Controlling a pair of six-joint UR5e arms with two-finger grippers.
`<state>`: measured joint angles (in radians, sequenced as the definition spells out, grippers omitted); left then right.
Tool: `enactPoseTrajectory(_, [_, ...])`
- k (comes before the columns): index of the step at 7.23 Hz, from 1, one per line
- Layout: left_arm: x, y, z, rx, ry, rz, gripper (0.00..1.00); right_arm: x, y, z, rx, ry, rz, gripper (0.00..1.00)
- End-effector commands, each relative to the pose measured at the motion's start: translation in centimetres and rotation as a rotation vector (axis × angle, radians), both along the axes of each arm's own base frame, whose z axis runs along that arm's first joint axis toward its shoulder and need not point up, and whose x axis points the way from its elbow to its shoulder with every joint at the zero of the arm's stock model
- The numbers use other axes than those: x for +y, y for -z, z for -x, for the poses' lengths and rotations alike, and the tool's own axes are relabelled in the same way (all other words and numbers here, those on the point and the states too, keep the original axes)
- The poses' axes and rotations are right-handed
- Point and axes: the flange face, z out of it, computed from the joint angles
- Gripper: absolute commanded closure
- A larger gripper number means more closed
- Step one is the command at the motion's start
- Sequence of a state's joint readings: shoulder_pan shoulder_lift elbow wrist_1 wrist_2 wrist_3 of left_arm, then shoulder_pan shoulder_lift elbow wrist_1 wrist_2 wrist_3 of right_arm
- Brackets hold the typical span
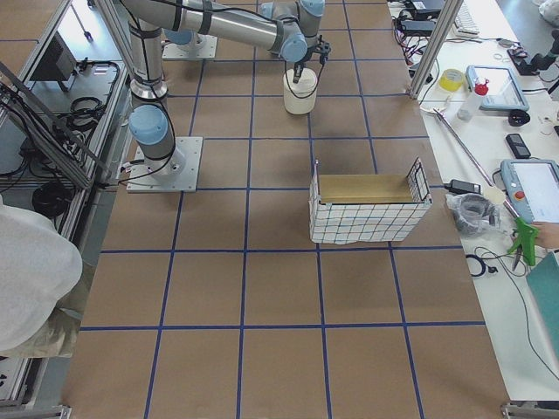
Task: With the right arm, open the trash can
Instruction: 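Lower the right gripper onto the lid's edge farthest from the robot, then lift the lid edge with the right gripper, flipping it open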
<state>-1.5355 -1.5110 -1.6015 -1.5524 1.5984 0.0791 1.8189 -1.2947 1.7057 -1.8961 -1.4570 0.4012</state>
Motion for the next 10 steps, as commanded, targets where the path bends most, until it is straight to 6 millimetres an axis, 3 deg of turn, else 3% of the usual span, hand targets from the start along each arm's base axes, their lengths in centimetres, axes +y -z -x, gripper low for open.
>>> enactPoseTrajectory(1, [0.0, 0.0, 0.0, 0.0, -0.001, 0.0, 0.0, 0.0, -0.1, 0.0, 0.0, 0.003, 0.001, 1.0])
enactPoseTrajectory(5, [0.0, 0.0, 0.0, 0.0, -0.001, 0.0, 0.0, -0.4, -5.6, -0.1, -0.022, 0.052, 0.083, 1.0])
enactPoseTrajectory(6, [0.0, 0.0, 0.0, 0.0, -0.001, 0.0, 0.0, 0.5, -8.2, 0.1, -0.02, 0.066, 0.069, 1.0])
enactPoseTrajectory(7, [0.0, 0.0, 0.0, 0.0, 0.001, 0.0, 0.0, 1.9, -12.8, 0.6, -0.013, 0.067, 0.048, 1.0])
enactPoseTrajectory(8, [0.0, 0.0, 0.0, 0.0, 0.001, 0.0, 0.0, 2.4, -16.0, 0.9, 0.013, 0.066, 0.006, 1.0])
enactPoseTrajectory(9, [0.0, 0.0, 0.0, 0.0, -0.001, 0.0, 0.0, 2.0, -17.3, 1.7, 0.074, 0.04, 0.041, 0.9])
enactPoseTrajectory(10, [0.0, 0.0, -0.1, 0.0, -0.002, 0.0, 0.0, 0.8, -18.4, 2.5, 0.14, -0.047, 0.147, 0.58])
